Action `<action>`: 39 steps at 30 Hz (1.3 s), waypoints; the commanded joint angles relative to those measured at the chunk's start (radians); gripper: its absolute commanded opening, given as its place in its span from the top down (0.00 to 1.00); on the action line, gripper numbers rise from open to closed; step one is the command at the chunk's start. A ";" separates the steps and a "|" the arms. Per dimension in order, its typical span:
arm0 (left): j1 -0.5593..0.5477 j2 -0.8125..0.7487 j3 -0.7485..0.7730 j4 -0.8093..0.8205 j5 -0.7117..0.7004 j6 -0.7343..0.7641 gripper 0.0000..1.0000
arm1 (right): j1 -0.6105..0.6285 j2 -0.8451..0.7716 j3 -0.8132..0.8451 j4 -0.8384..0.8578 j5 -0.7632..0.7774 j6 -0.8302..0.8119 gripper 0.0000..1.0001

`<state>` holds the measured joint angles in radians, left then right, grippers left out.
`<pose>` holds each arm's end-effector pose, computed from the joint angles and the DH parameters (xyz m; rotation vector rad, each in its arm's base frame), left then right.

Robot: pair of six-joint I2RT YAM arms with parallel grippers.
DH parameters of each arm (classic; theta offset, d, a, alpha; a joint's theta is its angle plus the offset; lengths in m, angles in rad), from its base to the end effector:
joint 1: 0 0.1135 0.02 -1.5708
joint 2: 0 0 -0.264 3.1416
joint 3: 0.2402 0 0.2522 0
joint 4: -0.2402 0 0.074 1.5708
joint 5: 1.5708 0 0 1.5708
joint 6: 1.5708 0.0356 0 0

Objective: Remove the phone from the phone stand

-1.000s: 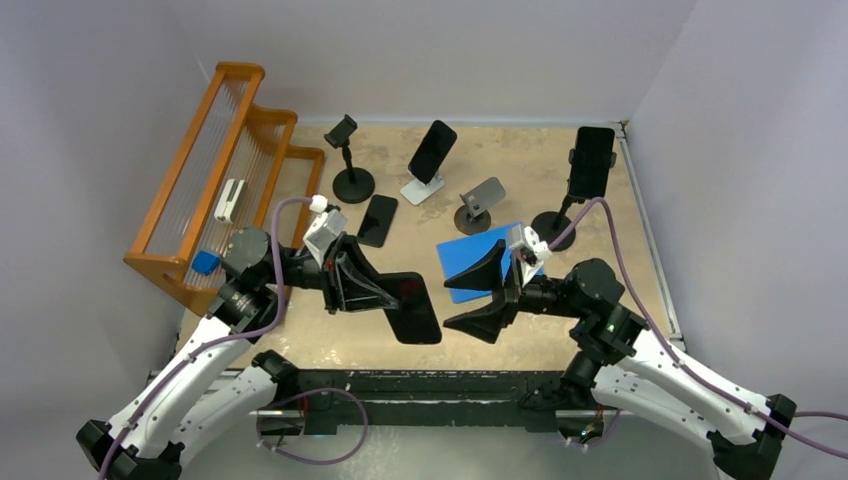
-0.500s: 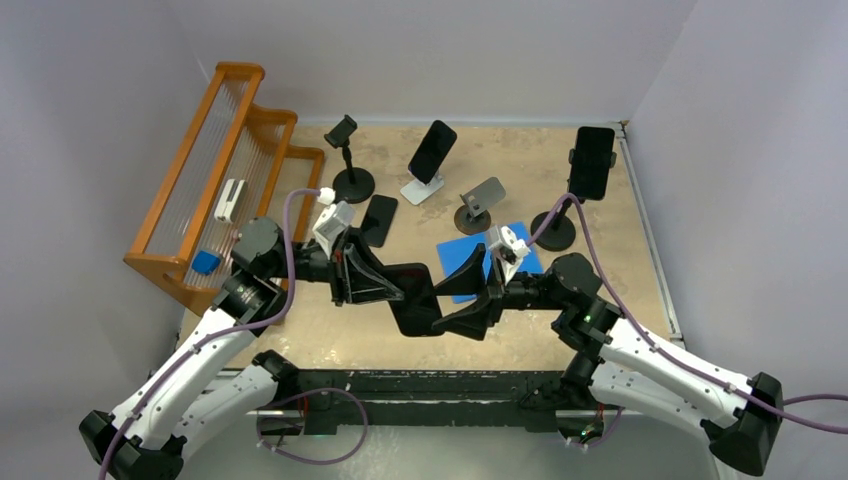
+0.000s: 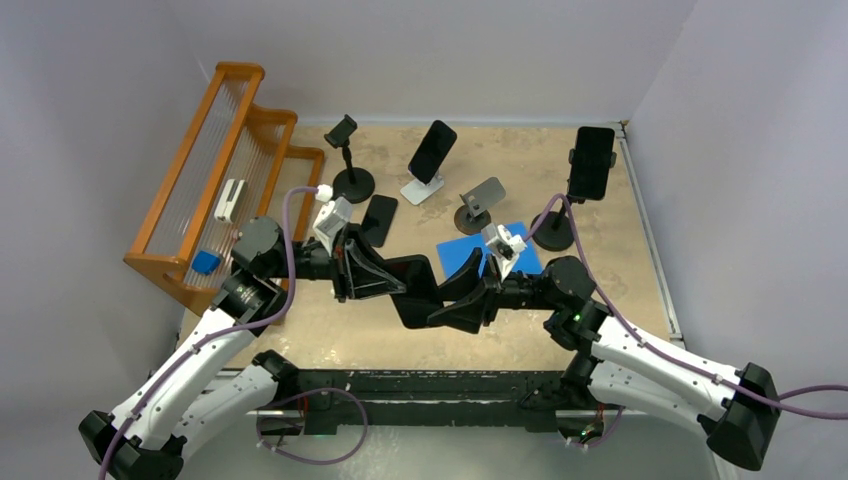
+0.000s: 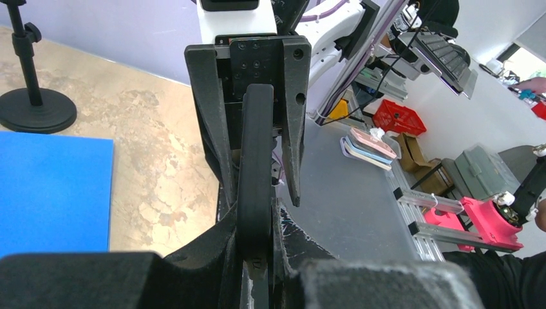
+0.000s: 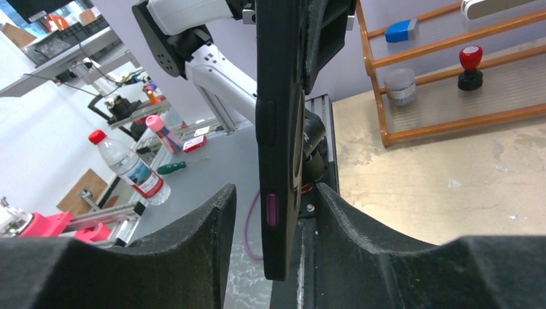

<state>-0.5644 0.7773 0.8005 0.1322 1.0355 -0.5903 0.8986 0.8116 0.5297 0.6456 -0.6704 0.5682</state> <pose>0.1242 -0.1149 0.3786 0.9426 1.4564 -1.6105 0.0982 0.1589 0.3307 -0.8774 1.1957 1.6279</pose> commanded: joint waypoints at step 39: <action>-0.002 -0.153 -0.036 -0.130 -0.605 0.290 0.16 | 0.020 -0.165 -0.031 -0.065 0.498 0.046 1.00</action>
<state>-0.5674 0.6640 0.7898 -0.0006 0.6544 -0.4171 0.9165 0.6609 0.4671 0.6041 -0.3897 0.6090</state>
